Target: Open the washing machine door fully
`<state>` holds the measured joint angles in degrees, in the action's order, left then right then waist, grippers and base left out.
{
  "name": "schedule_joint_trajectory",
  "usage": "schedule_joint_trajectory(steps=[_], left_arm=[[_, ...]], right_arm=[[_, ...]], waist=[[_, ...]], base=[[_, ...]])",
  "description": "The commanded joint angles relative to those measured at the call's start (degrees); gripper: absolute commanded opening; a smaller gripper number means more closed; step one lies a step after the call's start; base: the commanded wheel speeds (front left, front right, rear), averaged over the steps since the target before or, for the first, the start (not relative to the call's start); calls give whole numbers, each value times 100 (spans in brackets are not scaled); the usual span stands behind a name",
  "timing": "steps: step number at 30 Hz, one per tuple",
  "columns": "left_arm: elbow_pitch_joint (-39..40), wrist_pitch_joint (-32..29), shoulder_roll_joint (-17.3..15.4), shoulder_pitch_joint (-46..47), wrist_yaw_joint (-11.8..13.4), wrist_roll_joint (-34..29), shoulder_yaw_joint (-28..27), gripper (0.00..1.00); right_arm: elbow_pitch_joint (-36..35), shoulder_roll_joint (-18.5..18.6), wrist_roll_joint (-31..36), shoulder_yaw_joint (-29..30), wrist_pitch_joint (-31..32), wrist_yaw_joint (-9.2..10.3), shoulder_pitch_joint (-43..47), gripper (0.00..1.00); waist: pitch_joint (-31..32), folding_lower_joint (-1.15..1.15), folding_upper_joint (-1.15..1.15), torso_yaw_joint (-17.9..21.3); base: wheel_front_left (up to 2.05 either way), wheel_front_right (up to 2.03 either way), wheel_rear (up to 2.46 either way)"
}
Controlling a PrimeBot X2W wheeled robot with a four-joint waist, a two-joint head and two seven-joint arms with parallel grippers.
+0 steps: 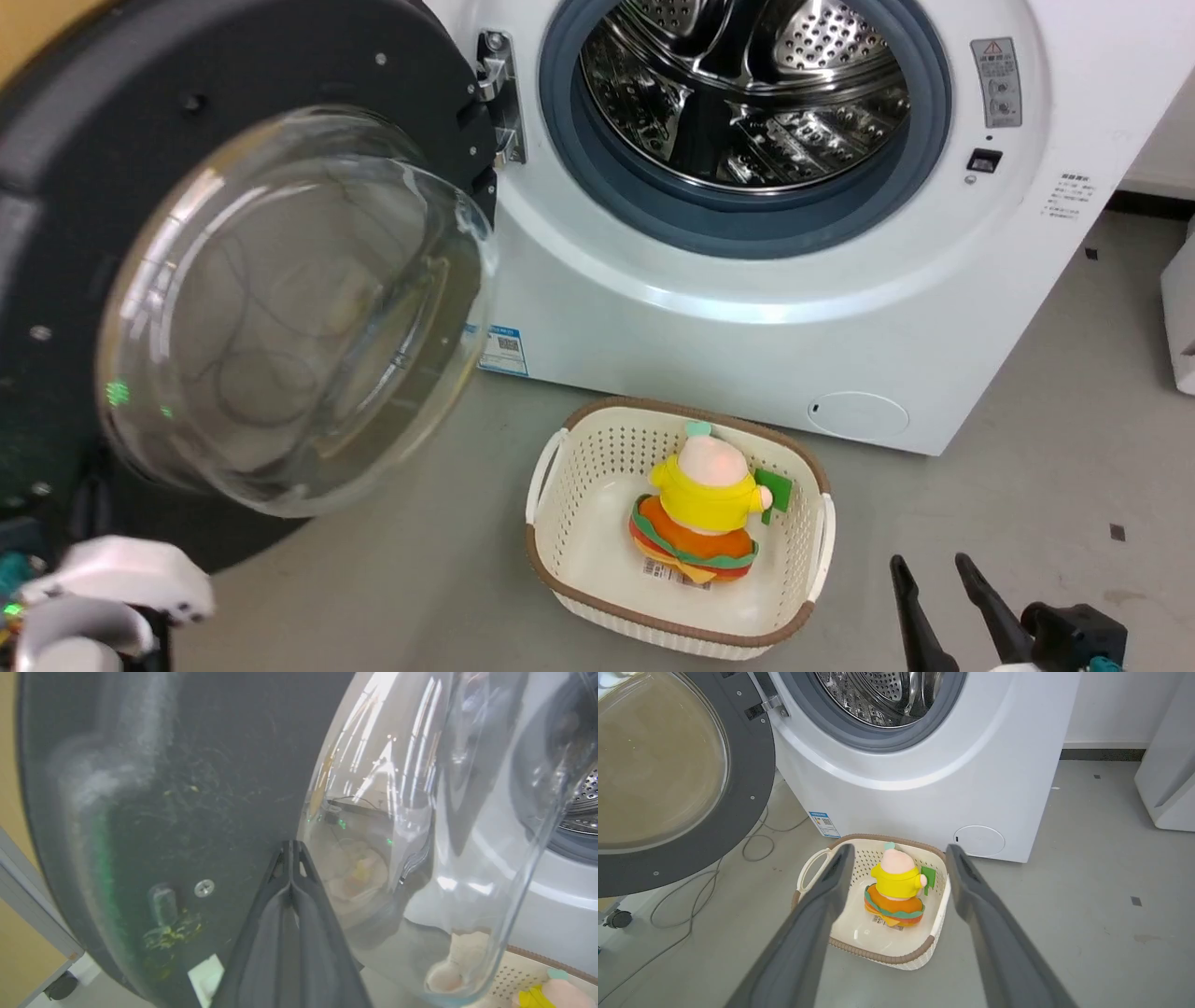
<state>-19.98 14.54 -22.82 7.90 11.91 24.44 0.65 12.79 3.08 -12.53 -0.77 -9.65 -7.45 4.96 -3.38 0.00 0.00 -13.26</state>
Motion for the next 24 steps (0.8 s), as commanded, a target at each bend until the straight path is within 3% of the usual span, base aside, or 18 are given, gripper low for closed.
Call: schedule_joint_trajectory(steps=[1, 5, 10, 19, 20, 23, 24], left_arm=[[-208, 34, -96, 220, 15, 26, -138, 0], [-691, 42, -187, 508, -73, 35, -355, 0], [-740, 44, -135, 486, -144, -115, -636, 0], [214, 45, 489, -551, -119, -536, -1028, 0], [319, 45, 574, -683, -129, -563, -1022, 8], [628, 45, 784, -1010, -105, -652, -1000, 96], [727, 45, 852, -1113, -92, -675, -986, 100]], right_arm=[[-28, -20, 17, 4, 18, -3, -123, 100], [-28, -20, 38, -14, 33, -3, -174, 100], [7, -20, 17, -23, 19, -3, -163, 100], [115, -20, -115, -53, -130, -3, -36, 100], [120, -20, -117, -56, -138, -3, -25, 100], [132, -20, -111, -71, -154, -3, -8, 100], [138, -20, -107, -78, -157, -3, -4, 100]], waist=[[-44, 0, 0, 32], [-75, 0, 0, 104], [-23, 0, 0, 171], [284, 0, 0, 173], [305, 0, 0, 159], [362, 0, 0, 124], [380, 0, 0, 116]], base=[[0, 0, 0], [0, 0, 0], [0, 0, 0], [0, 0, 0], [0, 0, 0], [0, 0, 0], [0, 0, 0]])
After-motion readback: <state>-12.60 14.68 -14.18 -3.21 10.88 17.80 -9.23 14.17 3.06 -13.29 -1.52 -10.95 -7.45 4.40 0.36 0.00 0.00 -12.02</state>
